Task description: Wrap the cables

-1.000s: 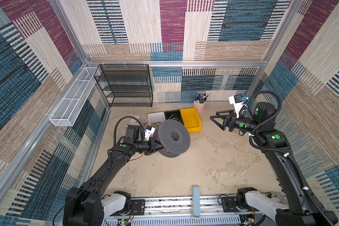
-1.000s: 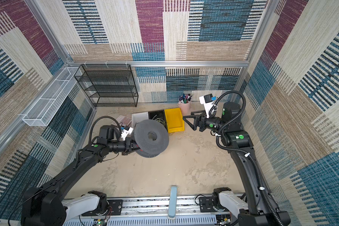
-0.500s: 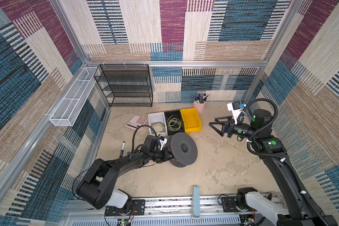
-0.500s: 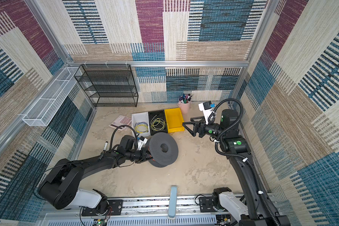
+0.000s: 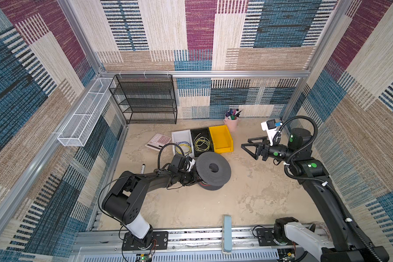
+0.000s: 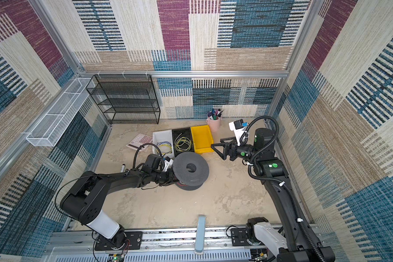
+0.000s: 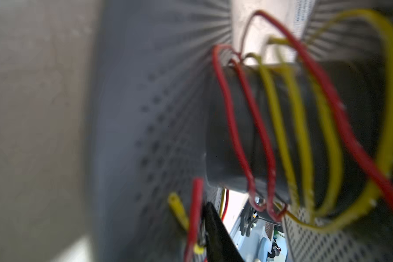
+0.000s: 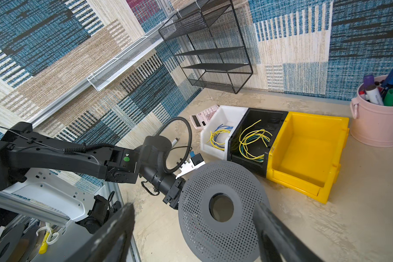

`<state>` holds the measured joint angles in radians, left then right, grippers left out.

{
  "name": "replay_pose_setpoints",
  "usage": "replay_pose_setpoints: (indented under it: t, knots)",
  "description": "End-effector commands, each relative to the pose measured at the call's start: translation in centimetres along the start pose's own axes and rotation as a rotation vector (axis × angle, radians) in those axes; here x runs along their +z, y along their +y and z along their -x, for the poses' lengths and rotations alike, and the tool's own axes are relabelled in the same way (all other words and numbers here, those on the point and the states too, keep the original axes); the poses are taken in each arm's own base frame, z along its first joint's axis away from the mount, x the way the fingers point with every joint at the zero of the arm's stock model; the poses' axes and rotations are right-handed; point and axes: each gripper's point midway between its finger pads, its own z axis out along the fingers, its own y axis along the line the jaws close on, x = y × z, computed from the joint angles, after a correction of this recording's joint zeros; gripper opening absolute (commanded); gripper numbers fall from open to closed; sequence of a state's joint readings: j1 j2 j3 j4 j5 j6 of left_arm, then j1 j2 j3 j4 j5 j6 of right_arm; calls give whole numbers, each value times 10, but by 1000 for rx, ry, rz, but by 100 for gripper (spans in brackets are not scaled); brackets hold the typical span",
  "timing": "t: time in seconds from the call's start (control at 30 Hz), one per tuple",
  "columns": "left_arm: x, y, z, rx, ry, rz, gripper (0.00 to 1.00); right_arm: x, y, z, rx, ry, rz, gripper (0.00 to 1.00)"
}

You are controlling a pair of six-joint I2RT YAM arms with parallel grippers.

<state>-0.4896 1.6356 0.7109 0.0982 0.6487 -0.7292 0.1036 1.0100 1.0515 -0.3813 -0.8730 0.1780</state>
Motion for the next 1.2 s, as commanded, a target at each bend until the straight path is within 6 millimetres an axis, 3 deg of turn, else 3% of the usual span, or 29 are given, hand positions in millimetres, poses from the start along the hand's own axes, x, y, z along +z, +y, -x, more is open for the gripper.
replay_pose_setpoints:
  t: [0.0,0.07,0.27,0.43,0.77,0.8,0.87,0.93,1.07,1.17]
  knots:
    - [-5,12,-1,6,-6,66,33,1,5,4,-29,-14,32,85]
    - [-7,14,-3,2,-3,83,37,1,6,4,-31,-15,38,85]
    - [-15,24,-5,1,0,166,71,-1,9,2,-33,-12,49,85]
    - [-28,21,-5,26,-31,201,90,-2,9,-1,-34,-15,42,85]
    - [-70,27,-10,55,-68,373,93,-5,10,4,-51,-33,24,86]
    - [-78,24,-10,64,-83,382,93,-6,10,4,-52,-37,15,86]
    - [-99,19,-9,81,-129,428,94,-7,6,3,-53,-39,-12,100]
    - [-131,19,-7,101,-189,530,97,-8,-12,0,-42,-47,-109,99]
    - [-193,19,0,135,-340,709,99,-23,-70,-12,-18,-92,-434,99]
    - [-225,10,14,175,-482,730,100,-37,-85,-3,-68,-200,-545,99]
